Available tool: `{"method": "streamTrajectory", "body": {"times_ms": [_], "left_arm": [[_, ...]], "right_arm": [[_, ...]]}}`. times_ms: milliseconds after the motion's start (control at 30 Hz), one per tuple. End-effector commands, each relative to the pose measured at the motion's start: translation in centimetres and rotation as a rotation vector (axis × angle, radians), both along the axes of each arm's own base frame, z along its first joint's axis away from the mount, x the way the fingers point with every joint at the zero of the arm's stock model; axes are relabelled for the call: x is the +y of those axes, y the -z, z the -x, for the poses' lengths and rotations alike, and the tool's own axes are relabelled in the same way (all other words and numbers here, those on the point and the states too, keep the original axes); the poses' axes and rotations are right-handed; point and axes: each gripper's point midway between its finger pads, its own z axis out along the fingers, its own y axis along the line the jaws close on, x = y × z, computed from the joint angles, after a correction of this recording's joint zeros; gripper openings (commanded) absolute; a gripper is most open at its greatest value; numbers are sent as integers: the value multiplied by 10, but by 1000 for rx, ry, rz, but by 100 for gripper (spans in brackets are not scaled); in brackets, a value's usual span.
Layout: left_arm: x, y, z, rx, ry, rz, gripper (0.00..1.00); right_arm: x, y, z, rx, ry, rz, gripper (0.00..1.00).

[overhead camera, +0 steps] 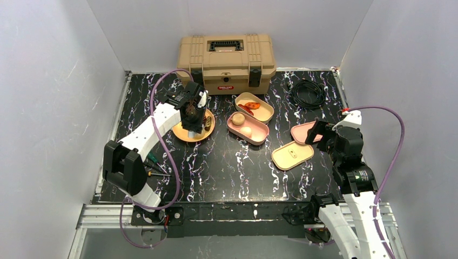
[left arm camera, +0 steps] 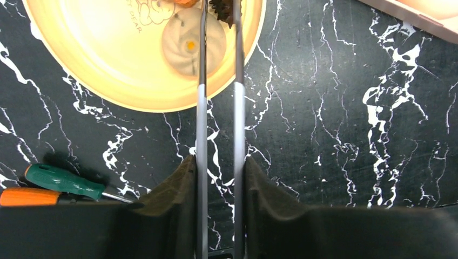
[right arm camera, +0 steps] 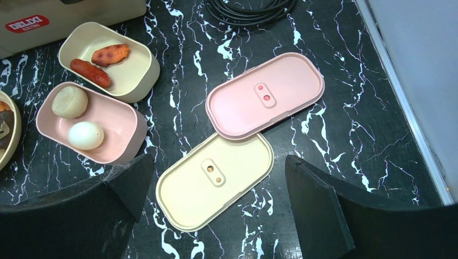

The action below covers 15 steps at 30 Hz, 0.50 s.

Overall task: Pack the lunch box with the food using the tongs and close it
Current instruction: Pick up the fake food from the plate.

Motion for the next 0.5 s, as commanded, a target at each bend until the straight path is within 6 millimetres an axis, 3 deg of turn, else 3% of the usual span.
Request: {"method": "streamTrajectory", "body": {"times_ms": [0,200,467], "left_arm": [[-1,-9,-3,-27,6,0,0],[1,-13,-4,-46,0,0,0],[10,-43,0,-160,-27,30,0]], "right_arm": [[0,-20,-6,-70,2,-9,100],[0,-20,-6,-69,1,-9,100],[1,-21,-5,-72,-1,-12,100]]}}
